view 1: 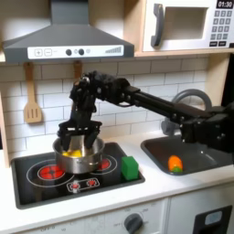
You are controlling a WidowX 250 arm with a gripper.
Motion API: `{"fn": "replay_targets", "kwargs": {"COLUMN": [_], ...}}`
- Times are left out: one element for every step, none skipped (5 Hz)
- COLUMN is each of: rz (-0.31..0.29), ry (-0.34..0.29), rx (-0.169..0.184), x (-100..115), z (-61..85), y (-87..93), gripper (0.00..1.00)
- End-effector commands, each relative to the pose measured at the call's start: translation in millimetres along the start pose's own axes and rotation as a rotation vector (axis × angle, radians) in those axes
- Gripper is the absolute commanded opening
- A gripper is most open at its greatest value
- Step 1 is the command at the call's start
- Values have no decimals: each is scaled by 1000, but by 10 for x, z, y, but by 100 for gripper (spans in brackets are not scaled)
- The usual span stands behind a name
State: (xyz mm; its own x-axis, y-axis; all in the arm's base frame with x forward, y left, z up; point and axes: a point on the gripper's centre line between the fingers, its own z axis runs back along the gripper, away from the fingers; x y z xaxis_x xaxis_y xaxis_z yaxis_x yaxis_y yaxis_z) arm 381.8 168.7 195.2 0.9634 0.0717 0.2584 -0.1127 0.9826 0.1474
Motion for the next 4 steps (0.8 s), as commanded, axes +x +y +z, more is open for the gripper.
{"fn": "replay_targets", "kwargs": {"rz": [-1, 0, -4, -2], "ry": [-10, -13, -23, -26], "rx": [-2, -9, -13, -18], "x": [30, 33, 19, 5], "z": [-59, -120, -150, -231], "y": [-10, -11, -30, -42], "gripper": [100, 100, 100, 100]}}
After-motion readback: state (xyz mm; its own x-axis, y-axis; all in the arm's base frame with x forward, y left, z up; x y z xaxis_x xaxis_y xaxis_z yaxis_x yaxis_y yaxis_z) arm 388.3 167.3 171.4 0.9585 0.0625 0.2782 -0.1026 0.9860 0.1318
